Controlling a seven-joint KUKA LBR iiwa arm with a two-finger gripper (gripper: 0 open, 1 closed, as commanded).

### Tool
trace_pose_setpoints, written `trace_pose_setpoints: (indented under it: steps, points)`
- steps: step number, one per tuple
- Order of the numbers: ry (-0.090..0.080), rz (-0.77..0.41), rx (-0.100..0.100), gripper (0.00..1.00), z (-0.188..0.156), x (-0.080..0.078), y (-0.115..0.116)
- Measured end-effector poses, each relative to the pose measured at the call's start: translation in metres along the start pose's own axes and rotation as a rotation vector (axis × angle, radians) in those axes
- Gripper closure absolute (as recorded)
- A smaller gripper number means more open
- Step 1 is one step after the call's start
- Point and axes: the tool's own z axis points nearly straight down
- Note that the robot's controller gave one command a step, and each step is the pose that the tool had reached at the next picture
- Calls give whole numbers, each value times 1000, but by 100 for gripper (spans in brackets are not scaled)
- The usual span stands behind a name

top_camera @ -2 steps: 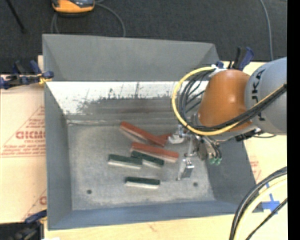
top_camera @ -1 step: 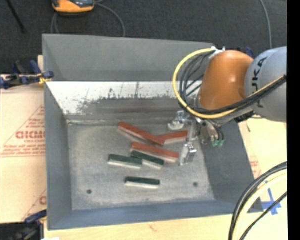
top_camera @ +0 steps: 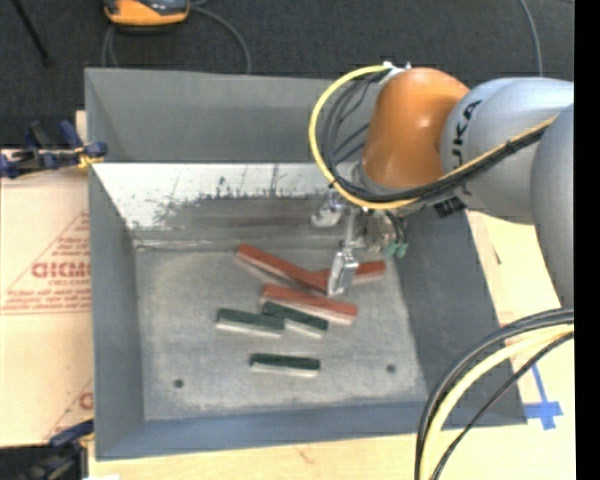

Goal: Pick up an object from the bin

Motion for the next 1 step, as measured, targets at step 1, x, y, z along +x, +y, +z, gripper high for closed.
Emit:
trace_pose_setpoints:
  steps: [1]
  points:
    - [-1, -99, 0, 0, 46, -8, -29]
